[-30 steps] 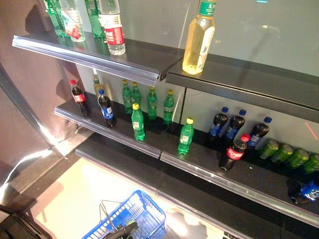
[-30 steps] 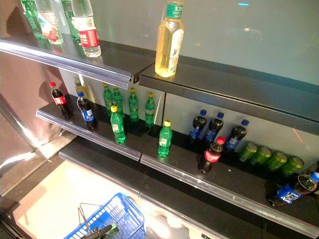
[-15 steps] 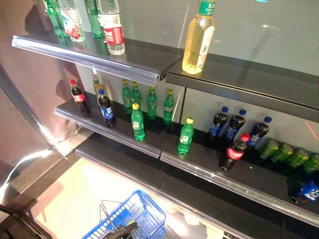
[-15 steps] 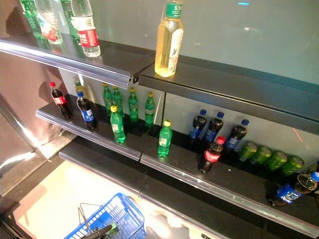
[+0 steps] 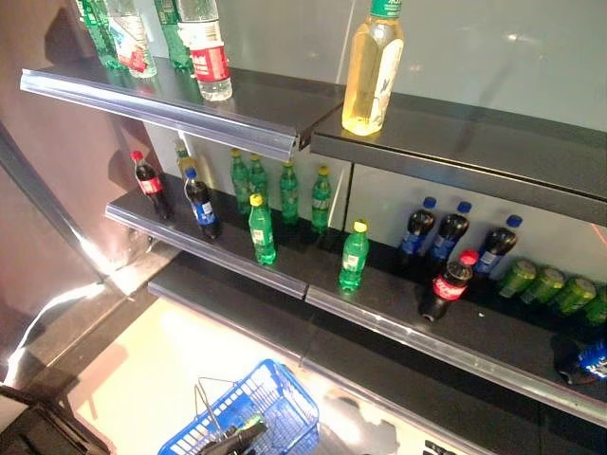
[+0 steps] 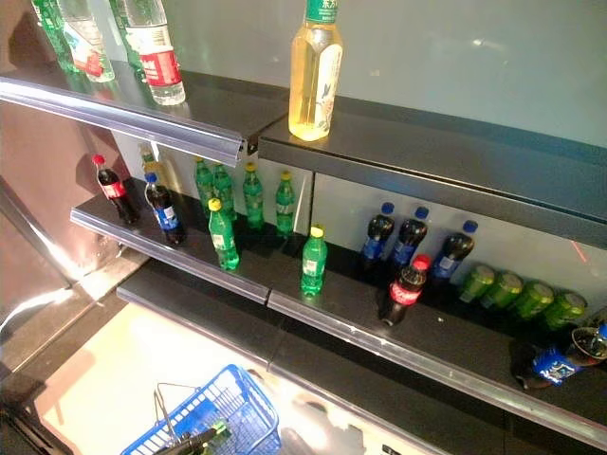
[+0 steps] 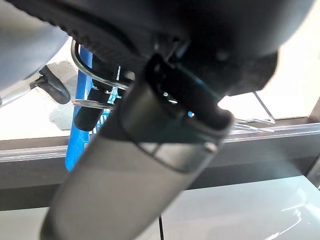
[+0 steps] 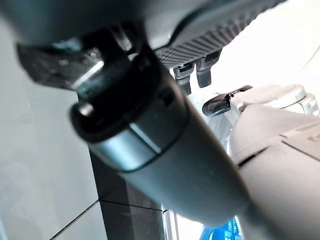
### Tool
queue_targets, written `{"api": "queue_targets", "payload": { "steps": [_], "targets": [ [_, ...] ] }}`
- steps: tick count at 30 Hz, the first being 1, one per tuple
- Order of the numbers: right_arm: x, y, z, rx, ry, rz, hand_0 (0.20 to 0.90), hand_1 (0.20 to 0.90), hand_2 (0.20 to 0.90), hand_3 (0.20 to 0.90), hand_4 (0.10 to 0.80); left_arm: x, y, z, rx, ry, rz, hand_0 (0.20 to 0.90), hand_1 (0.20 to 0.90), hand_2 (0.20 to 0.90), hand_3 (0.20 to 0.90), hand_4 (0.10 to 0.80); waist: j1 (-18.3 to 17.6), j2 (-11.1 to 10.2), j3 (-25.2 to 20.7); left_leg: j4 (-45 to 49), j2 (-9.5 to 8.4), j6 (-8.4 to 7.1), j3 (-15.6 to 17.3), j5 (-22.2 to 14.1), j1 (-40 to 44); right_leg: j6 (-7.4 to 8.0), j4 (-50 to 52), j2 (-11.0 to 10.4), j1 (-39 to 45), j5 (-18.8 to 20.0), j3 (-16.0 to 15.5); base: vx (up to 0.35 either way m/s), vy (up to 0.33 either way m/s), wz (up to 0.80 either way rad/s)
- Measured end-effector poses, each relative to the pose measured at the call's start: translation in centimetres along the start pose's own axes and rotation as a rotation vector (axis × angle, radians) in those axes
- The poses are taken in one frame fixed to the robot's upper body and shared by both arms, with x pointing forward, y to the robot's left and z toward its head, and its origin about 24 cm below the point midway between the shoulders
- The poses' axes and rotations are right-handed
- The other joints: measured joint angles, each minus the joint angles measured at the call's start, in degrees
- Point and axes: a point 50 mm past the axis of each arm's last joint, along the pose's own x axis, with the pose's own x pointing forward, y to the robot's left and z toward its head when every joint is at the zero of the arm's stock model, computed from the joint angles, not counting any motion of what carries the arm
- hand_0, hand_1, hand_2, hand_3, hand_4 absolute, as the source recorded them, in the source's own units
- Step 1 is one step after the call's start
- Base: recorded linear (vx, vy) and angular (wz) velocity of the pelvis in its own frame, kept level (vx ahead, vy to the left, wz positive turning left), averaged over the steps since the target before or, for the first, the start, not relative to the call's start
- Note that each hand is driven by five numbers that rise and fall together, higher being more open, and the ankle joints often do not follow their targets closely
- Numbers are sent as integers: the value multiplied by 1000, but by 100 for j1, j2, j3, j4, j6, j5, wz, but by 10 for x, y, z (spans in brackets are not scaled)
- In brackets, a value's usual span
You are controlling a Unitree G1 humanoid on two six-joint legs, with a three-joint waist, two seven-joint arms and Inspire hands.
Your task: Pick up the drink and place into the basket.
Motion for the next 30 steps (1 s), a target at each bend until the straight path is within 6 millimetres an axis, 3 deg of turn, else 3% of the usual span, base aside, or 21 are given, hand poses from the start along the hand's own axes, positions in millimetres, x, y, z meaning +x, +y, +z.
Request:
{"api": "queue_targets", "payload": {
  "steps": [4, 7, 8, 9, 10, 11, 12, 14, 15, 16, 17, 22, 25, 30],
  "targets": [
    [0, -8, 9, -16, -21, -24, 900, 900, 900, 900, 800, 12, -21, 12, 14, -26, -58, 300, 300, 300, 200, 100, 51, 163, 328, 306, 78, 13, -233, 69, -398, -82, 1, -16, 26, -18, -462, -129, -66, 58],
    [0, -14, 15, -26, -34, -45, 900, 900, 900, 900, 800, 20, -38, 19, 22, -42, -105, 300, 300, 300, 200, 100, 53, 270, 501, 274, 37, 484, 133, 377, -563, -163, -3, -161, 59, -20, -923, -67, 43, 76],
    [0, -16, 17, -28, -43, -49, 900, 900, 900, 900, 800, 20, -38, 19, 22, -38, -107, 300, 300, 300, 200, 100, 32, 335, 528, 96, 78, 855, 458, 287, -544, -206, -2, -167, 131, -27, -1211, -51, 76, 76],
    [0, -16, 17, -28, -43, -48, 900, 900, 900, 900, 800, 19, -36, 18, 24, -36, -102, 300, 300, 300, 200, 100, -10, 326, 531, 69, 170, 899, 826, 165, -541, -197, -1, -197, 184, -85, -1429, -90, 66, 72],
    [0, -16, 17, -28, -44, -48, 900, 900, 900, 900, 800, 19, -35, 18, 27, -36, -100, 300, 300, 300, 200, 100, -35, 321, 531, 61, 188, 865, 935, 91, -542, -197, -1, -212, 205, -102, -1530, -48, 71, 77],
    [-1, -16, 16, -28, -42, -50, 900, 900, 900, 900, 800, 18, -33, 18, 42, -28, -94, 300, 300, 300, 200, 100, -113, 278, 513, 27, 210, 681, 1071, -57, -575, -198, -3, -259, 213, -122, -1690, -34, 82, 77],
    [-1, -18, 16, -31, -46, -54, 900, 900, 900, 900, 800, 18, -34, 17, 46, -26, -95, 300, 300, 300, 200, 100, -136, 242, 505, 219, 183, 623, 1171, -25, -580, -198, -3, -356, 196, -125, -1831, -39, 122, 73],
    [-3, -23, 14, -37, -42, -66, 900, 900, 900, 900, 800, 18, -33, 14, 47, -14, -99, 300, 300, 300, 200, 100, -200, 254, 439, 541, 130, 624, 1352, -21, -542, -116, 2, -446, 306, -135, -1994, -28, 164, 69],
    [-6, -30, 9, -40, -31, -84, 900, 900, 900, 900, 800, 18, -35, 6, 29, 12, -113, 300, 300, 300, 200, 100, -273, 421, 290, 501, 180, 387, 1336, 17, -515, -24, 42, -339, 337, -177, -1943, -1, 202, 96],
    [-9, -33, 2, -34, -14, -95, 900, 900, 900, 900, 800, 20, -38, 0, 19, 24, -120, 300, 300, 300, 200, 100, -281, 441, 183, 406, 131, 242, 1292, 111, -508, 55, 91, -343, 312, -230, -1800, 29, 238, 91],
    [-9, -32, -1, -33, -6, -94, 900, 900, 900, 900, 800, 20, -40, 0, 22, 22, -128, 300, 300, 300, 200, 100, -251, 404, 169, 325, 40, 205, 1280, 155, -475, 108, 106, -393, 316, -257, -1741, 46, 221, 58],
    [-6, -21, -3, -30, -2, -61, 900, 900, 900, 900, 800, 12, -22, -2, 7, 23, -83, 300, 300, 300, 200, 100, -217, 120, -32, 58, -273, 261, 973, 239, -421, 283, 44, -558, 449, -294, -1645, 55, 182, 38],
    [-3, -8, -2, -19, -11, -31, 900, 900, 900, 900, 800, 2, -5, -5, 0, 30, -35, 300, 300, 300, 200, 100, -111, 10, -107, -45, -313, 252, 939, 256, -353, 326, 40, -558, 523, -286, -1673, 44, 152, 8],
    [-1, -5, 3, -24, -22, -23, 900, 900, 900, 900, 800, -4, 5, -4, -26, 12, -10, 300, 300, 300, 200, 100, -34, -74, -129, -76, -345, 238, 865, 257, -324, 339, 43, -559, 576, -297, -1695, 40, 159, 5]
  ]
}}
